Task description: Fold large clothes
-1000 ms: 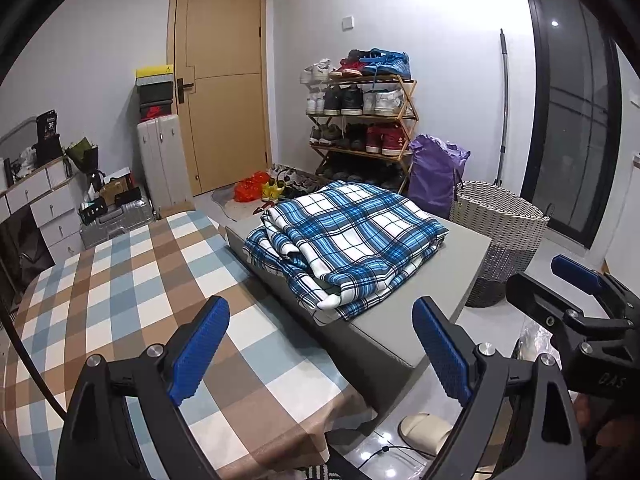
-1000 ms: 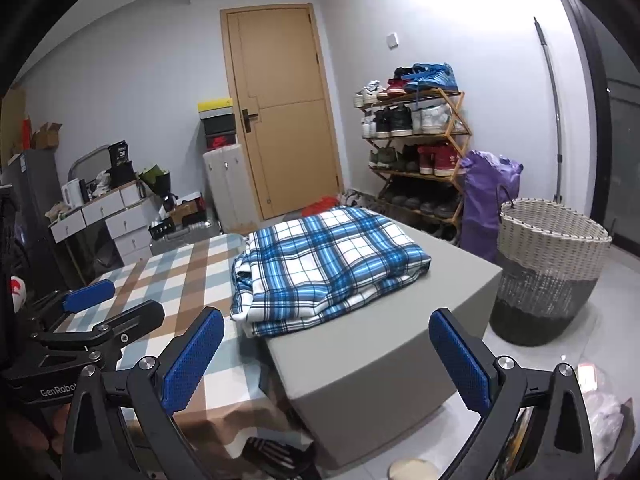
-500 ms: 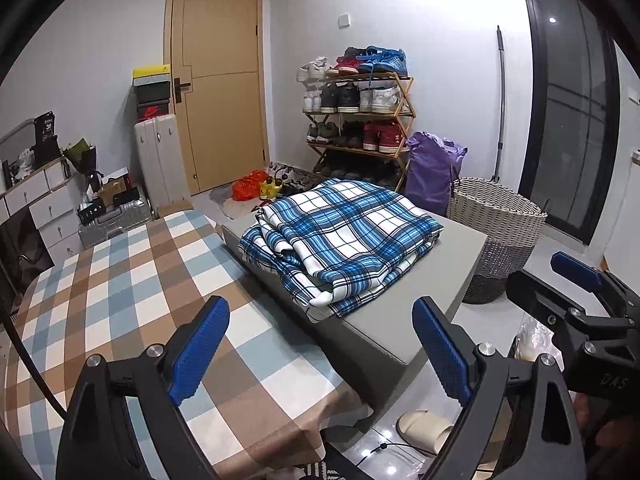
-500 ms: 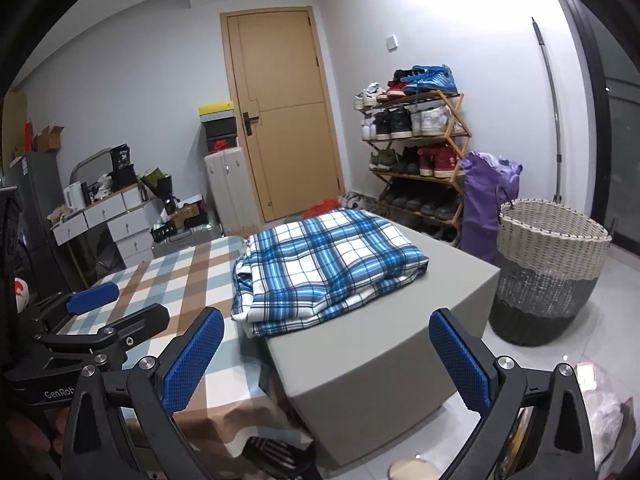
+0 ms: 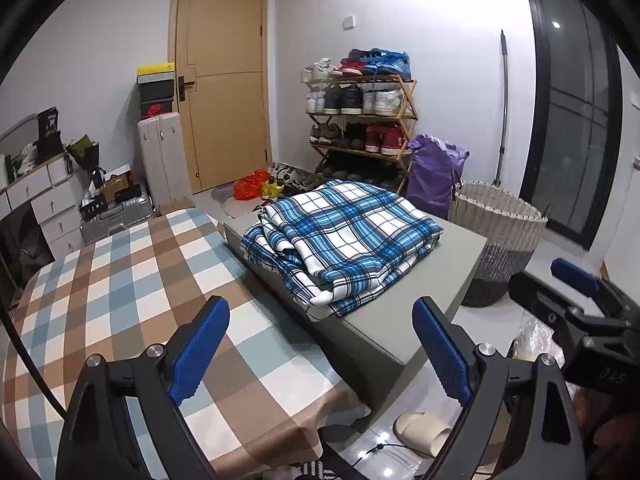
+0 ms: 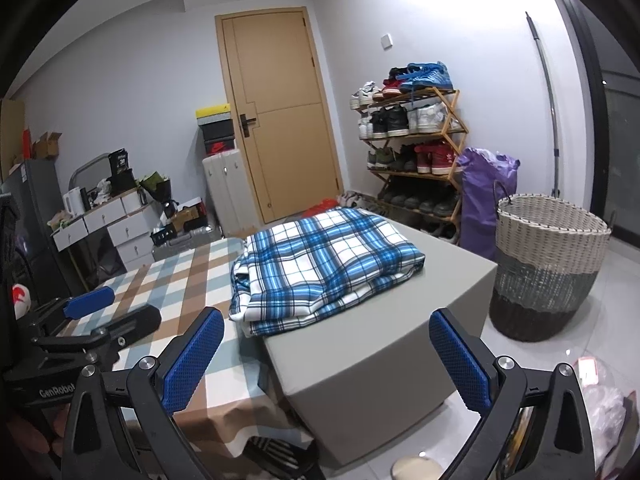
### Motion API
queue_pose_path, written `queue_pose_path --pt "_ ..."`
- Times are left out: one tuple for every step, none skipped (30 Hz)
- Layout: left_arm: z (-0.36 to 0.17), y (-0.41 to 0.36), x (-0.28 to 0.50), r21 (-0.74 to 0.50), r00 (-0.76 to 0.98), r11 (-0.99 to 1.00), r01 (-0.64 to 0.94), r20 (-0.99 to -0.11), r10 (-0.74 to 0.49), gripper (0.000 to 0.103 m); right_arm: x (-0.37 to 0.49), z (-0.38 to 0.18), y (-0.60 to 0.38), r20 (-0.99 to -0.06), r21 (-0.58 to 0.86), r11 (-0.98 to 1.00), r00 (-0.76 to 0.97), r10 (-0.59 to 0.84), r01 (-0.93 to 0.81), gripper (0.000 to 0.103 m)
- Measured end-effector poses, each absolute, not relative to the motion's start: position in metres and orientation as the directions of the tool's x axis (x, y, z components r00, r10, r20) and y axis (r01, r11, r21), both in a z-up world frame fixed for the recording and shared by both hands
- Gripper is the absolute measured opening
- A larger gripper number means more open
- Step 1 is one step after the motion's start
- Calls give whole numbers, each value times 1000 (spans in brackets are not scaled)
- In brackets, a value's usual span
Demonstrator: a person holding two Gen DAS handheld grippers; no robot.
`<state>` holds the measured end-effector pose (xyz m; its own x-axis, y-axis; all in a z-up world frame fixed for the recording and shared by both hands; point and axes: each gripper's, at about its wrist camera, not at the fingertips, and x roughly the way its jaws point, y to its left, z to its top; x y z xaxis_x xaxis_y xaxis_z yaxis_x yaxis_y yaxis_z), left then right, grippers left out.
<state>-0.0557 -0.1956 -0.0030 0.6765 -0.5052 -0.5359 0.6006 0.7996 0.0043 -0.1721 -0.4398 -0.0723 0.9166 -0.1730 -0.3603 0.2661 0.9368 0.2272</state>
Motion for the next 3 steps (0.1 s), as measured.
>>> queue_pose_path --pt "-3 -195 -55 2 678 802 597 -537 -503 90 -172 -73 -438 -360 226 937 917 -173 266 103" --pt "-2 -194 -54 5 683 807 591 -536 -497 90 -172 -73 -437 -360 225 938 917 -172 264 103" --pt "-1 -192 -54 9 693 814 581 -529 -489 90 -170 -72 -436 -360 223 939 917 -170 261 103"
